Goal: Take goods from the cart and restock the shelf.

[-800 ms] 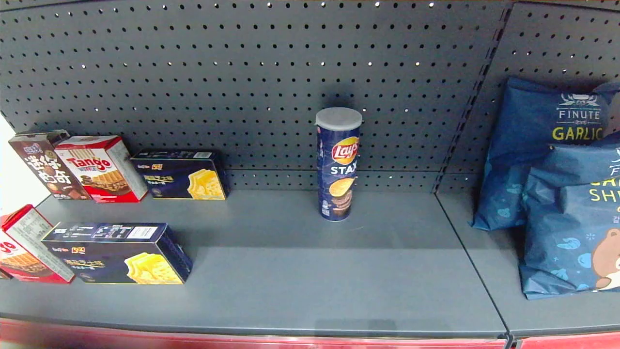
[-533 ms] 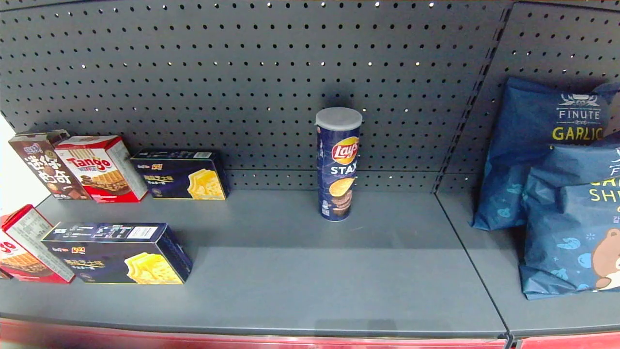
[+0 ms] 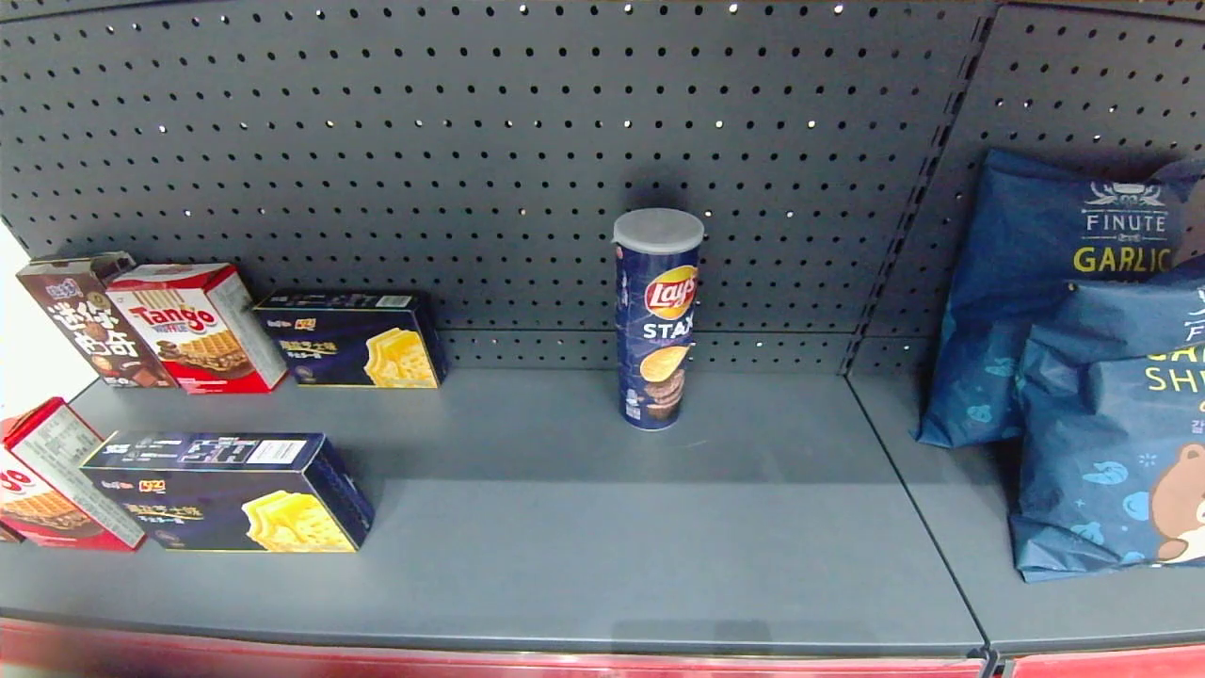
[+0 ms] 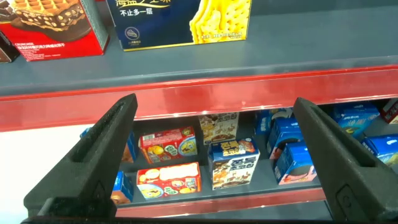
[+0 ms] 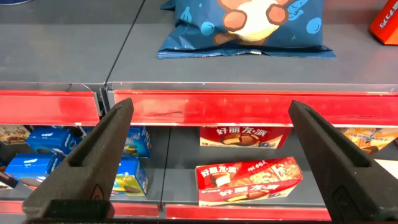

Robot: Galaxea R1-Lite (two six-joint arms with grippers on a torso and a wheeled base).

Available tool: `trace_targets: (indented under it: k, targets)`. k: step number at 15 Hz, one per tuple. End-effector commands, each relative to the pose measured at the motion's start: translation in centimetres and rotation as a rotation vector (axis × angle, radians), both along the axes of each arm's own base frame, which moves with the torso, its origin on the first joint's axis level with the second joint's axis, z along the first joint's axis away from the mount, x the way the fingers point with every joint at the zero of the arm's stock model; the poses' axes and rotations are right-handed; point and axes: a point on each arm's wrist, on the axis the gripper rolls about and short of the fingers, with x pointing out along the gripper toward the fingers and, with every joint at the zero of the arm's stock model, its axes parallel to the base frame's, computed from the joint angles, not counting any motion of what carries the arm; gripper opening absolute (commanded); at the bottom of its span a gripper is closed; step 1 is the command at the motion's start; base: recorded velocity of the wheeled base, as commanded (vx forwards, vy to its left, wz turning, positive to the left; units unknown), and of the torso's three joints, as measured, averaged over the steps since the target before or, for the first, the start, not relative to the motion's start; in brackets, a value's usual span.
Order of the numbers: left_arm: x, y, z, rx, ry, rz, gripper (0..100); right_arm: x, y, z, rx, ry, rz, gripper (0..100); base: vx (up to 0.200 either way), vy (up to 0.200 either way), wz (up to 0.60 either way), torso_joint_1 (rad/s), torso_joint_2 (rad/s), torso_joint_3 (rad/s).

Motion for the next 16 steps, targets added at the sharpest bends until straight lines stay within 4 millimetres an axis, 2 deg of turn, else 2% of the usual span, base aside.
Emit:
trace_targets:
  k: [1,16]
  targets:
    - [0.00,0.00,0.02,0.000,0.000,0.000,100,0.01,0.00,0.00,0.000,0.001,0.000,100,0.000,0.000,0.60,0.002,0.00,0.002]
    - [0.00,0.00,0.02,0.000,0.000,0.000,100,0.01,0.00,0.00,0.000,0.001,-0.002,100,0.000,0.000,0.60,0.004,0.00,0.002]
